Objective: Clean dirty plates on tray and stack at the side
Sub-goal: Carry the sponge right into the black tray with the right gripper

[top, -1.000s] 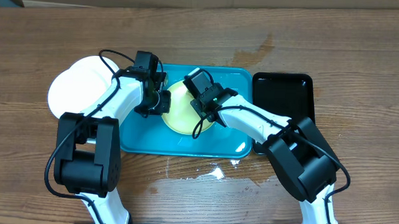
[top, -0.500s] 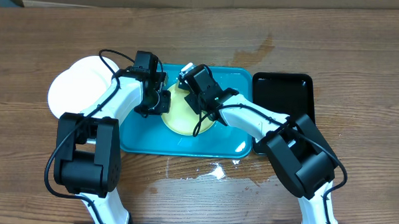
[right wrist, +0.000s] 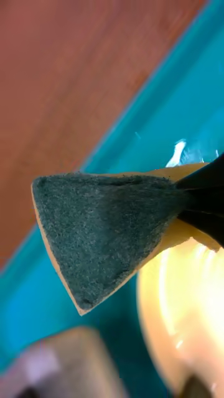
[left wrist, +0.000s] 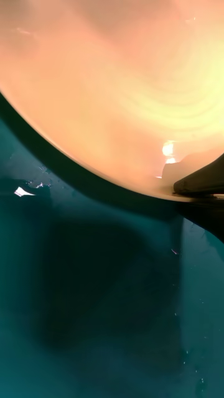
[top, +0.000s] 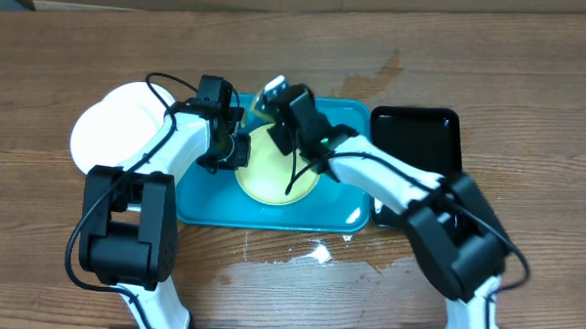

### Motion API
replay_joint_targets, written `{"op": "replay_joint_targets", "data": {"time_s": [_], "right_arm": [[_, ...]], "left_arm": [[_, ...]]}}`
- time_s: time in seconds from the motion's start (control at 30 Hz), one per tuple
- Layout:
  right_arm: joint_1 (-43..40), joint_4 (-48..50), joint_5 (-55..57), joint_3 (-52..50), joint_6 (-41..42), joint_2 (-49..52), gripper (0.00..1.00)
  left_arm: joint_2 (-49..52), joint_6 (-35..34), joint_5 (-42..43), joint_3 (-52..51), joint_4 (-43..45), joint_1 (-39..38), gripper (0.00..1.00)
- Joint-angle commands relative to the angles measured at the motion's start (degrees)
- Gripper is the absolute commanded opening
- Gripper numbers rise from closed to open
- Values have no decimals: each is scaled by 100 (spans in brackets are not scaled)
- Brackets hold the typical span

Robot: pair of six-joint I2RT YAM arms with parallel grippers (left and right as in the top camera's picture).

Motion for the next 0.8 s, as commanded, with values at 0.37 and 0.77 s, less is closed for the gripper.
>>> {"op": "replay_joint_targets", "data": {"time_s": [0.37,0.77], "right_arm": [[-1764,-2282,-15,245,1191,-2024,4],[-2942,-3976,-831,-487,1902,-1838,4]], "left_arm": [[129,216,-343,-140,-79,20,4],[129,210,-341,-140,-66,20,4]]}}
